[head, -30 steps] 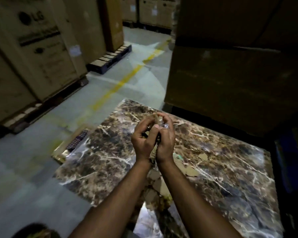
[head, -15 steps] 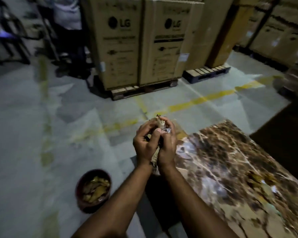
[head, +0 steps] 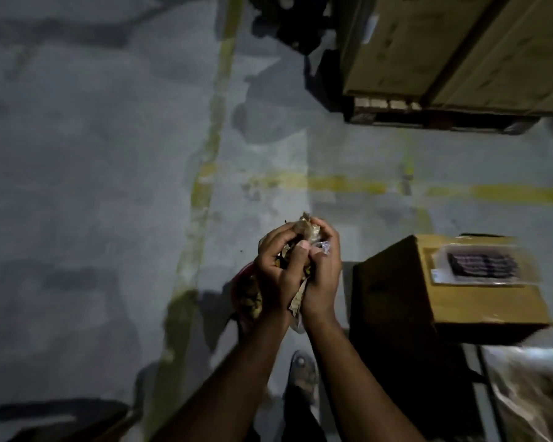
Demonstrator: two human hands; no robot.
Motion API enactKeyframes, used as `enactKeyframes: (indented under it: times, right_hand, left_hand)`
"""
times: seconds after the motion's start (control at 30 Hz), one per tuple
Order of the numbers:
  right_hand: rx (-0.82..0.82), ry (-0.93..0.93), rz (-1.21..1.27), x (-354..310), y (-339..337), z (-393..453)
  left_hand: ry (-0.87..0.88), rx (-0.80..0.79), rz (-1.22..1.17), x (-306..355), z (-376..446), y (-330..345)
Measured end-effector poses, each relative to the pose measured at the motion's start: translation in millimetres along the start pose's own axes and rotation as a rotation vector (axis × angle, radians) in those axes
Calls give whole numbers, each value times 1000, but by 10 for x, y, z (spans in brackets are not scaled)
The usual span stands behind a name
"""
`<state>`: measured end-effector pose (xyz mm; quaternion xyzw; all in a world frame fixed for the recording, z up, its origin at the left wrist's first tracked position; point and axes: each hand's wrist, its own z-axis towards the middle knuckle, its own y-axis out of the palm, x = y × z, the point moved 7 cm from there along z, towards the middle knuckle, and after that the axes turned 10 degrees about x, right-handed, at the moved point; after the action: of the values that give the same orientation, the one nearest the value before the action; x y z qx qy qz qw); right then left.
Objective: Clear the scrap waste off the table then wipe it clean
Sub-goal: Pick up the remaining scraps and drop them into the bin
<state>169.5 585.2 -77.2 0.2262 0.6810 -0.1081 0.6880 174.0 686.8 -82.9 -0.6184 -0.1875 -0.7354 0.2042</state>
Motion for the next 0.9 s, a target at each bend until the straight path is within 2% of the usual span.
enactKeyframes:
  times: [0.1,0.2,0.37,0.47,0.57,0.7,0.8,0.9]
  right_hand:
    - [-38,81,-90,1131,67,165]
    - [-61,110,-160,2352,67,324]
    - [-153,137,-298,4064,54,421]
    - [-281,127,-378,4743,49,453]
    - [-476,105,-520,5209,-9,477]
    - [-660,-2,-701,5446,-237,523]
    - [-668,22,-720,5387,-391,595]
    - [-650,-120,-804,5218,-488,640]
  left_hand:
    - [-48,38,133,-1147,49,-98]
    - [-176,65,156,-2425,60,-165]
    - [-84,41,289,-4129,-25,-376]
    - [-110,9,405,-4965,-116,-566]
    - [-128,-68,464,-5345,-200,-635]
    - [-131,-231,477,-5503,-301,-717]
    - [-132,-294,562,-5434,-327,-795]
    - [-67,-418,725,-5343,-378,-802]
